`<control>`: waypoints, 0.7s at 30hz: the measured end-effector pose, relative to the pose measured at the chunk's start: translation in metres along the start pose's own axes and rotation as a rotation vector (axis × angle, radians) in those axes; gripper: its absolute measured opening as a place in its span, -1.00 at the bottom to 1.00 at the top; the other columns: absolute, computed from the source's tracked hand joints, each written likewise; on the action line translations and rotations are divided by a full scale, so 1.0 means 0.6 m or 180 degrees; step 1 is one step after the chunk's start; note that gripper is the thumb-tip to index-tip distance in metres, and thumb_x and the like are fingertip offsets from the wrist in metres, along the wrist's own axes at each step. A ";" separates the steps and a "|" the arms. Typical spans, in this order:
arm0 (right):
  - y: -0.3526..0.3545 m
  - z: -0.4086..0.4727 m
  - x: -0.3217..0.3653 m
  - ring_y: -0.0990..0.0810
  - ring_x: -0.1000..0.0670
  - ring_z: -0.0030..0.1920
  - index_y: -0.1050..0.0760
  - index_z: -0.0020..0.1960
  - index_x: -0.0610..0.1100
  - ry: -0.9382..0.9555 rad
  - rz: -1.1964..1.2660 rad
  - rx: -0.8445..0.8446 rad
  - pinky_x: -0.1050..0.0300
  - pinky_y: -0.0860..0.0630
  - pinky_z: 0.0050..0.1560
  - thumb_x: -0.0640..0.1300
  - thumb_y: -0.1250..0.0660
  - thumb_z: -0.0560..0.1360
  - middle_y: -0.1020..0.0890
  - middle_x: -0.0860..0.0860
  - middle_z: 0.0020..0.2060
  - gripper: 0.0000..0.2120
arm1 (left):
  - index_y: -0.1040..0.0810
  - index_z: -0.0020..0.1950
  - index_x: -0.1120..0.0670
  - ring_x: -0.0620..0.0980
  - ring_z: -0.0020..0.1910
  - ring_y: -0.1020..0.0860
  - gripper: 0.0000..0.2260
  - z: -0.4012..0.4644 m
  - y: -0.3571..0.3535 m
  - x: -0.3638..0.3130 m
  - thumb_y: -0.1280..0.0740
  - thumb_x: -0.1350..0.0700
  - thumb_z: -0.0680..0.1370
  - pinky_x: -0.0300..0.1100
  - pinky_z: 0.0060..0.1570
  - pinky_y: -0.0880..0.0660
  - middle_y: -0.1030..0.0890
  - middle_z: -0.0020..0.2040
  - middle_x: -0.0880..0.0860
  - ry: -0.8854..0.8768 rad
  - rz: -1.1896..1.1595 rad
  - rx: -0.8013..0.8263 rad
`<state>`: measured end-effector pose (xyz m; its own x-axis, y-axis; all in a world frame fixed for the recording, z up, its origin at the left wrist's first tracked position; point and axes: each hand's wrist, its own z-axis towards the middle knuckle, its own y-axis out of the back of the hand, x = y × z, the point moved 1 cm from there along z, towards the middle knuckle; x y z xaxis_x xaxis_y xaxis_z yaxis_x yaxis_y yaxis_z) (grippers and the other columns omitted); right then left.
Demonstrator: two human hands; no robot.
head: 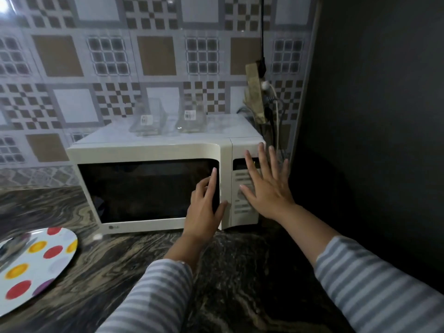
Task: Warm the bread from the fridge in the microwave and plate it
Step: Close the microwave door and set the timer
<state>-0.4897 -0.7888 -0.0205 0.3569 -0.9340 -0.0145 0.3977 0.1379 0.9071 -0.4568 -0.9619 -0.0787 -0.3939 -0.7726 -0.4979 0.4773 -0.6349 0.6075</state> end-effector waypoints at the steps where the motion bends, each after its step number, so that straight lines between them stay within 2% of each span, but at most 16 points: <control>1: 0.009 0.011 0.001 0.55 -0.11 0.42 0.52 0.45 0.08 0.0046 -0.0018 -0.0066 -0.27 0.39 0.41 0.25 0.05 0.58 0.55 -0.04 0.42 -0.26 | 0.22 0.49 -0.24 0.04 0.34 -0.30 -0.24 0.011 0.003 -0.004 -0.30 -0.01 0.56 -0.08 0.22 -0.39 -0.25 0.40 0.02 -0.0068 -0.0069 -0.0024; 5: 0.034 0.054 0.009 0.53 -0.11 0.44 0.54 0.43 0.11 0.0121 0.0085 -0.0265 -0.26 0.39 0.43 0.21 0.11 0.61 0.53 -0.01 0.43 -0.34 | 0.23 0.48 -0.30 -0.04 0.18 -0.46 -0.26 0.043 0.004 -0.015 -0.28 0.00 0.58 -0.12 0.07 -0.51 -0.33 0.31 -0.01 -0.0255 -0.0361 0.0014; 8: 0.038 0.082 0.011 0.54 -0.12 0.43 0.53 0.43 0.10 0.0193 0.0038 -0.0307 -0.24 0.41 0.43 0.20 0.14 0.61 0.51 -0.03 0.44 -0.37 | 0.22 0.47 -0.35 -0.03 0.02 -0.50 -0.26 0.055 -0.008 -0.017 -0.28 0.03 0.59 0.01 -0.02 -0.56 -0.39 0.20 -0.01 -0.0242 -0.0560 0.0093; 11: 0.026 0.100 0.005 0.53 -0.12 0.44 0.52 0.44 0.08 0.0348 -0.0122 -0.0281 -0.27 0.35 0.45 0.19 0.14 0.61 0.49 -0.05 0.45 -0.37 | 0.19 0.49 -0.35 0.02 -0.02 -0.51 -0.23 0.065 -0.019 -0.008 -0.30 0.09 0.58 0.06 -0.04 -0.56 -0.44 0.13 0.03 -0.0293 -0.0647 0.0129; 13: 0.012 0.108 -0.001 0.46 -0.14 0.47 0.46 0.48 0.05 0.0509 -0.0301 -0.0483 -0.30 0.27 0.46 0.20 0.18 0.60 0.40 -0.08 0.50 -0.38 | 0.21 0.48 -0.36 -0.03 -0.04 -0.51 -0.17 0.072 -0.024 0.000 -0.33 0.16 0.56 -0.02 -0.04 -0.56 -0.47 0.11 0.03 -0.0294 -0.0537 0.0101; 15: 0.000 0.113 -0.008 0.33 -0.18 0.52 0.33 0.53 0.03 0.0635 -0.0456 -0.0759 -0.33 0.18 0.47 0.21 0.17 0.58 0.26 -0.13 0.54 -0.37 | 0.22 0.48 -0.36 -0.05 -0.07 -0.50 -0.11 0.074 -0.024 0.003 -0.36 0.22 0.54 -0.18 -0.03 -0.49 -0.52 0.09 0.05 -0.0339 -0.0434 0.0097; 18: -0.010 0.118 -0.014 0.20 -0.23 0.54 0.23 0.56 -0.01 0.0763 -0.0675 -0.0983 -0.31 0.16 0.47 0.23 0.12 0.58 0.13 -0.19 0.55 -0.34 | 0.14 0.50 -0.22 0.03 -0.05 -0.51 -0.13 0.077 -0.016 0.004 -0.39 0.28 0.50 -0.42 -0.10 -0.34 -0.57 0.04 0.21 -0.0395 -0.0358 0.0142; 19: -0.010 0.118 -0.015 0.19 -0.23 0.54 0.24 0.56 -0.01 0.0799 -0.0739 -0.1003 -0.31 0.18 0.47 0.25 0.12 0.57 0.13 -0.20 0.55 -0.33 | 0.13 0.49 -0.20 0.01 -0.06 -0.49 -0.14 0.077 -0.014 0.003 -0.39 0.29 0.50 -0.44 -0.13 -0.32 -0.57 0.05 0.24 -0.0398 -0.0364 0.0154; 21: -0.008 0.119 -0.019 0.21 -0.22 0.54 0.26 0.55 -0.01 0.0852 -0.0784 -0.0984 -0.30 0.20 0.47 0.28 0.11 0.56 0.16 -0.20 0.54 -0.30 | 0.15 0.48 -0.24 -0.17 -0.19 -0.50 -0.12 0.078 -0.013 0.004 -0.39 0.29 0.49 -0.44 -0.18 -0.31 -0.59 -0.01 0.21 -0.0389 -0.0361 0.0187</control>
<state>-0.5560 -0.8026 0.0053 0.4095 -0.8391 -0.3581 0.7163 0.0526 0.6958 -0.4980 -0.9585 -0.0557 -0.5370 -0.6877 -0.4886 0.3791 -0.7141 0.5885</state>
